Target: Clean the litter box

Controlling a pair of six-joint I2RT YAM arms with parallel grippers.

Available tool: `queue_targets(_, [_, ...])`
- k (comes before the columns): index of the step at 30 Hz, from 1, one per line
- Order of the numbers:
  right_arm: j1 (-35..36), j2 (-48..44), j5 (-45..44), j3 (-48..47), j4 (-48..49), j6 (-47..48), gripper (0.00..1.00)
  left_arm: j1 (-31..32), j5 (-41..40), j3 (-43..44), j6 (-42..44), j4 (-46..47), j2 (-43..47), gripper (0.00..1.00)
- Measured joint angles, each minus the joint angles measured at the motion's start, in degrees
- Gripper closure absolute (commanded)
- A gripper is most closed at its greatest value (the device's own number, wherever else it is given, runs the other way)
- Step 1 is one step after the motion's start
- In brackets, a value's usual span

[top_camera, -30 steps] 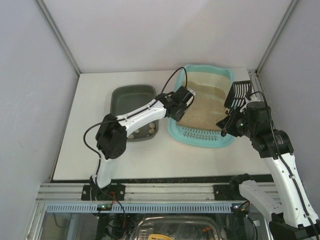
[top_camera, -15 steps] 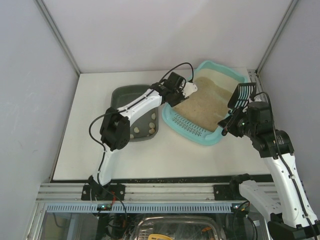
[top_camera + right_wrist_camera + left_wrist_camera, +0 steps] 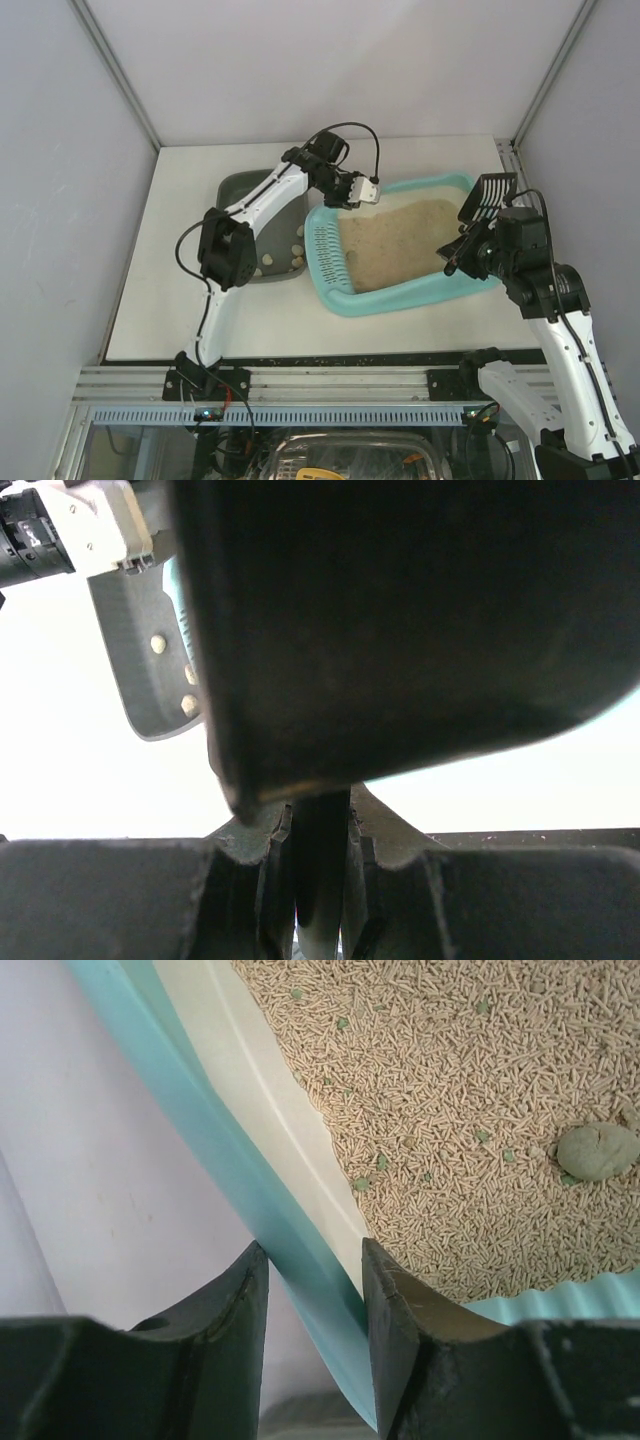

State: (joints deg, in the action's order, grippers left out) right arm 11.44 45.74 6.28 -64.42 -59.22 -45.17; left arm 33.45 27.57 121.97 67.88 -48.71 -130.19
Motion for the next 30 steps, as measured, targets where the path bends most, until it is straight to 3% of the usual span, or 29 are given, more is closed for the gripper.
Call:
queue_targets(5, [-0.15, -0.59, 0.17, 1.44, -0.17, -0.35, 1.0, 0.46, 7.13, 2.51, 9.14, -5.18, -1.49, 1.0])
queue_targets(10, [-0.17, 0.13, 2.08, 3.1, -0.02, -0.24, 1.0, 1.42, 9.14, 3.04, 11.82, -5.2, -2.14, 1.0])
queue_targets(22, [-1.09, 1.27, 14.38, 13.94, 6.05, -0.66, 1.0, 2.8, 10.54, 6.58, -0.59, 12.92, -7.76, 1.0])
queue_targets(23, [-1.57, 1.01, 15.17, 14.86, 6.88, -1.18, 1.0, 2.8, 10.49, 6.64, -1.4, 14.62, -8.11, 0.96])
queue_targets(25, [-2.8, 0.76, 17.7, 17.2, 9.57, -2.95, 1.0, 2.86, 10.34, 6.62, -3.61, 17.03, -8.35, 0.73])
queue_targets(26, [-3.39, 0.87, 19.08, 18.34, 10.95, -4.04, 1.0, 2.86, 10.34, 6.54, -4.46, 17.55, -8.35, 0.54])
queue_targets(27, [-4.15, 1.36, 21.16, 19.74, 12.68, -5.75, 1.0, 2.84, 10.32, 6.12, -5.53, 18.25, -8.31, 0.17])
queue_targets(28, [-4.66, 2.01, 22.58, 20.52, 13.77, -7.17, 1.0, 2.82, 10.21, 5.05, -6.25, 19.71, -7.96, 0.02])
queue_targets(30, [-5.51, 4.2, 26.01, 21.42, 16.15, -10.78, 1.0, 2.73, 10.08, 0.92, -8.24, 24.46, -5.97, 0.0])
